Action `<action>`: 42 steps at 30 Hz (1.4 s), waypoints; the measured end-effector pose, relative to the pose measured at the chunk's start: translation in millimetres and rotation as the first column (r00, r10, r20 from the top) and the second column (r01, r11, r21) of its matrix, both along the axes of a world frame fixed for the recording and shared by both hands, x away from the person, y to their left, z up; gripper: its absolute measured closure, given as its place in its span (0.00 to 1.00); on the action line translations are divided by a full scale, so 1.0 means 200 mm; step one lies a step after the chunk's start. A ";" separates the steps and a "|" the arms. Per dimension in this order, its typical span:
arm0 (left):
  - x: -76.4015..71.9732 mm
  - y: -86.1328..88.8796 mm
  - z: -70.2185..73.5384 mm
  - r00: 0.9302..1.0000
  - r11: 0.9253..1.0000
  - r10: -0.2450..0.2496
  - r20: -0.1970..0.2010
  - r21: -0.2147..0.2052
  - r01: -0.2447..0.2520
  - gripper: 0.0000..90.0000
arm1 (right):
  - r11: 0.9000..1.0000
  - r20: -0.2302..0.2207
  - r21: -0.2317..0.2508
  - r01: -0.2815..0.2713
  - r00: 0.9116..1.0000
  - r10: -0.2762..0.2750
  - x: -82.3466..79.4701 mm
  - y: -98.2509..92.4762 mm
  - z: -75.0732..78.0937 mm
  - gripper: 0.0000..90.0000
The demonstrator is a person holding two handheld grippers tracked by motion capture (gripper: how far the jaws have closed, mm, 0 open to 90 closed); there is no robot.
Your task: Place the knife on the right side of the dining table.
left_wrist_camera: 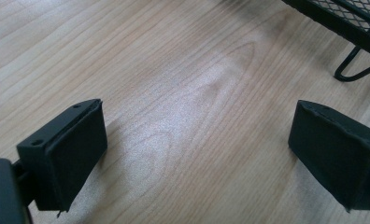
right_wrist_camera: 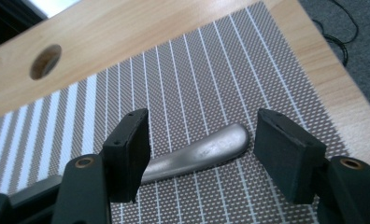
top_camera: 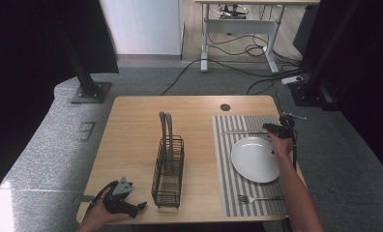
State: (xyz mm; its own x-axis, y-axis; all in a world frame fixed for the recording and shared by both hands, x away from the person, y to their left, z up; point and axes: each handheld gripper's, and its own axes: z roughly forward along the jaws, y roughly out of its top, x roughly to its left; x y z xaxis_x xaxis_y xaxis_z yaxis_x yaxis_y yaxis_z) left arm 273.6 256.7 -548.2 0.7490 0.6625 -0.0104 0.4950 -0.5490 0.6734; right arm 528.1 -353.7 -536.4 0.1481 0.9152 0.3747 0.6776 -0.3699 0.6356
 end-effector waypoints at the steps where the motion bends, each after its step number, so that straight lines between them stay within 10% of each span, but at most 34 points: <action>1: 0.00 0.00 0.00 1.000 1.000 0.000 0.000 0.000 0.000 0.05 | 1.000 0.002 0.001 -0.001 1.000 0.001 0.00 0.00 0.00 0.40; 15: 0.00 0.00 0.00 1.000 1.000 0.001 0.000 0.000 -0.001 0.05 | 0.988 -0.027 -0.012 -0.156 0.987 0.156 0.01 0.12 0.03 0.41; 42: 0.00 0.00 0.00 1.000 1.000 -0.001 0.001 0.001 0.001 0.05 | 0.987 -0.003 0.017 -0.162 0.987 0.162 -0.03 0.11 0.05 0.40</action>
